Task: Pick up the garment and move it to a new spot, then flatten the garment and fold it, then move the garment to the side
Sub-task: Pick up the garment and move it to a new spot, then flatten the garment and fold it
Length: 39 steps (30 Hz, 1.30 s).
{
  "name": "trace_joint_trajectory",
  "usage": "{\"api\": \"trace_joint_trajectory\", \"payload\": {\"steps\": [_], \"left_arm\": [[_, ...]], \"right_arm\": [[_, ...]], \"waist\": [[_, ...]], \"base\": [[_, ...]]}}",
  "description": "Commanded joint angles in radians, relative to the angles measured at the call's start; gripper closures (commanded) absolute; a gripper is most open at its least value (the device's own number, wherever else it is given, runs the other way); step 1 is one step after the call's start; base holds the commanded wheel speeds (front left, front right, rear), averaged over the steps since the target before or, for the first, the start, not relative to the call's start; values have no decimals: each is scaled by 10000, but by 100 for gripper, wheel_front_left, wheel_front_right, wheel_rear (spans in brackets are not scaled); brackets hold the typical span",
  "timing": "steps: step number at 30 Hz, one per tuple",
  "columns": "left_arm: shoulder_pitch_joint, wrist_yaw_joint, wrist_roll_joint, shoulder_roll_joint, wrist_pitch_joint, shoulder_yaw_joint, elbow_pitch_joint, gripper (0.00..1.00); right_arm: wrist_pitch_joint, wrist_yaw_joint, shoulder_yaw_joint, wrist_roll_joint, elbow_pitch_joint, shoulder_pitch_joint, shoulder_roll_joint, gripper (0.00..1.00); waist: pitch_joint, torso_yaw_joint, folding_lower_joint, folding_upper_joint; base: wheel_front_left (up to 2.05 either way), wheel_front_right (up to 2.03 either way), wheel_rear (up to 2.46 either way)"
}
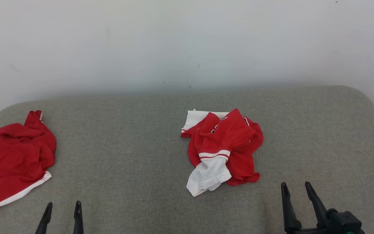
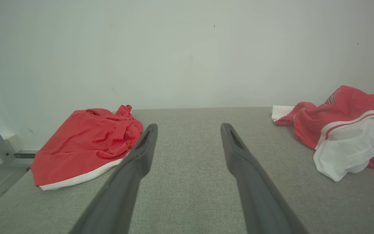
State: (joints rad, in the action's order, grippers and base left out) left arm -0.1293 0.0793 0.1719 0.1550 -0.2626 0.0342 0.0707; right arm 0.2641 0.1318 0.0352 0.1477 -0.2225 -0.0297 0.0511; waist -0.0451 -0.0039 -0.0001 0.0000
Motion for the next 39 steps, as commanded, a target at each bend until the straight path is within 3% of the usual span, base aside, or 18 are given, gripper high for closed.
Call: {"api": "trace_joint_trajectory", "payload": {"steps": [1,39], "left_arm": [[-85,7,-92,-45,-33,40,28,0],[43,328,-608,-389,-34,369,361,0]], "right_arm": [[6,-22,-36,-90,-9,-89,-17,0],[6,-22,-145,-150,-26,-67,-17,0]], "waist": [[-9,-12,1,0],[53,-78,1,0]], "base": [[0,0,0],[0,0,0]]}}
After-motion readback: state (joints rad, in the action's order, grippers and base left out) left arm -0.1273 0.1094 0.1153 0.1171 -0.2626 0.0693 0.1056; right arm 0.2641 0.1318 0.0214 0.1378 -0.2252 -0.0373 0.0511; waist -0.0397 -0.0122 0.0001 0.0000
